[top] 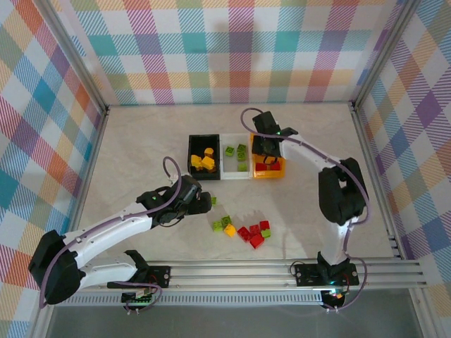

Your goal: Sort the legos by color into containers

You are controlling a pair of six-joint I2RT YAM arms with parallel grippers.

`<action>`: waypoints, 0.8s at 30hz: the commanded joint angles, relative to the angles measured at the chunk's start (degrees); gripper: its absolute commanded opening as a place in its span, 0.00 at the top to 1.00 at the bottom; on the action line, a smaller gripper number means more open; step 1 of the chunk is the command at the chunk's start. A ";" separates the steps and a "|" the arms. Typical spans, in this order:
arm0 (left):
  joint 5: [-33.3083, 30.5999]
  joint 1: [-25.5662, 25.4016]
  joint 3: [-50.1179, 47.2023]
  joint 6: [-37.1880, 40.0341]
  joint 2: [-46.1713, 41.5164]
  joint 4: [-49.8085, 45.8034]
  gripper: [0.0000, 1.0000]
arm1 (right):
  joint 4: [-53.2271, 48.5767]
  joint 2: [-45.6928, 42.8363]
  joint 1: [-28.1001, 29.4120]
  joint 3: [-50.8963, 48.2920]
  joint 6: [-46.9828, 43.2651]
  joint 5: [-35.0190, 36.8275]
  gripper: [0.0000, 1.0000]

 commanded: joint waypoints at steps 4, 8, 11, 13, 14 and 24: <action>2.95 -0.14 0.54 2.22 2.61 2.01 0.00 | 0.26 -3.64 -0.06 2.28 -2.51 -3.94 0.27; 6.11 -0.43 1.38 3.67 5.95 3.50 0.00 | 1.46 -11.28 1.71 -4.34 -1.68 -5.70 0.25; 6.89 -2.39 2.91 4.92 9.30 4.35 0.00 | 2.69 -17.66 4.16 -12.09 -0.63 -7.34 0.24; 6.82 -3.82 4.20 5.23 12.22 4.48 0.02 | 3.54 -21.45 5.99 -17.51 0.01 -7.54 0.24; 6.80 -3.96 4.57 4.86 13.51 4.65 0.03 | 3.80 -22.92 6.61 -19.62 0.48 -7.54 0.24; -0.21 0.83 10.85 7.01 27.00 8.01 0.00 | 4.69 -33.54 8.67 -30.26 2.96 -7.81 0.23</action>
